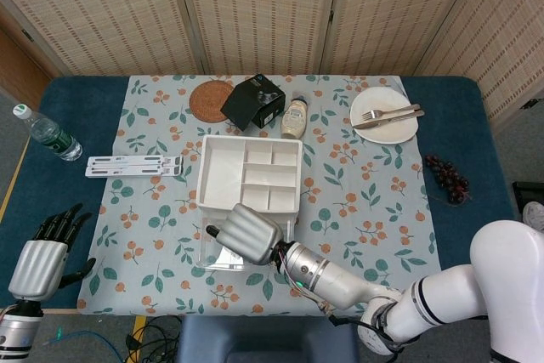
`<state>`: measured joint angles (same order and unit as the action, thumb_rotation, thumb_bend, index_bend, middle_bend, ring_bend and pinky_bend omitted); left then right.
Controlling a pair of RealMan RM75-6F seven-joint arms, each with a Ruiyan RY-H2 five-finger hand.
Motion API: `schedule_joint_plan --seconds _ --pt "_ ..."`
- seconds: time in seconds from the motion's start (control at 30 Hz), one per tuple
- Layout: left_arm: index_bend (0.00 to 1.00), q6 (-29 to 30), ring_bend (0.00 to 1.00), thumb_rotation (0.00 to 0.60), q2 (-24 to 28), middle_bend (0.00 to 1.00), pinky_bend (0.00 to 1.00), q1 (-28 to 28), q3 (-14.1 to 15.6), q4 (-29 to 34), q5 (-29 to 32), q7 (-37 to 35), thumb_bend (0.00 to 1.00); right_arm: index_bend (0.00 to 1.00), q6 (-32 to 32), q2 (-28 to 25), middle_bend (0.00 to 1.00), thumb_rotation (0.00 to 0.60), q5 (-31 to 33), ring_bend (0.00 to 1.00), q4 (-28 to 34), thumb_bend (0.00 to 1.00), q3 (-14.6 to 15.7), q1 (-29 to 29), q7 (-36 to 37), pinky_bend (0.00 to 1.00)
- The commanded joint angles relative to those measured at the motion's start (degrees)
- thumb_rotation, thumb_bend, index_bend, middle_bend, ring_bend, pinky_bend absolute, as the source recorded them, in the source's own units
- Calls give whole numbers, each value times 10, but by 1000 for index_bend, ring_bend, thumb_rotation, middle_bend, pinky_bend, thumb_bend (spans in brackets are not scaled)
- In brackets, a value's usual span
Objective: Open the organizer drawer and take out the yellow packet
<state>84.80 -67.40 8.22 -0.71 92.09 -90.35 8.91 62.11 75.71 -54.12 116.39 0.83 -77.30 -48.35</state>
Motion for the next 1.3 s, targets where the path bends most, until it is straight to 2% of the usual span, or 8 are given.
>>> schedule_joint_plan --seconds 0.03,0.17,0.37,0.53,0.63,0.87,1.03,1.3 --pt "141 -1 137 600 -1 91 161 1 0 1 0 2 246 290 -2 -7 943 600 -3 1000 10 49 -6 9 2 1000" --pt "141 -3 138 600 -1 91 161 2 -1 3 -1 4 246 287 -7 -15 926 600 -1 1000 16 27 -16 18 10 1000" --pt "141 -2 137 600 -1 92 161 2 -1 6 -1 5 246 223 -8 -14 918 600 -3 1000 19 0 -28 32 13 1000" --pt "141 -3 138 600 0 91 161 2 -1 6 -1 5 246 214 -18 -14 950 588 6 1000 19 0 -32 37 9 1000" --pt "141 -3 137 600 0 91 161 2 -1 7 -2 5 246 214 -20 -15 960 569 4 1000 15 0 -30 34 -16 1000" --pt "141 -4 137 600 1 91 161 4 -2 10 -2 7 246 216 -56 -10 1000 590 1 1000 -3 81 -22 18 -59 1000" --pt "141 -3 137 600 2 91 161 3 -2 12 -2 8 246 246 -87 -14 1000 590 27 1000 -9 92 -10 0 -96 1000" --pt "141 -4 137 600 1 92 161 3 -2 11 -2 8 246 263 -96 2 1000 598 57 1000 -27 97 -2 -13 -118 1000"
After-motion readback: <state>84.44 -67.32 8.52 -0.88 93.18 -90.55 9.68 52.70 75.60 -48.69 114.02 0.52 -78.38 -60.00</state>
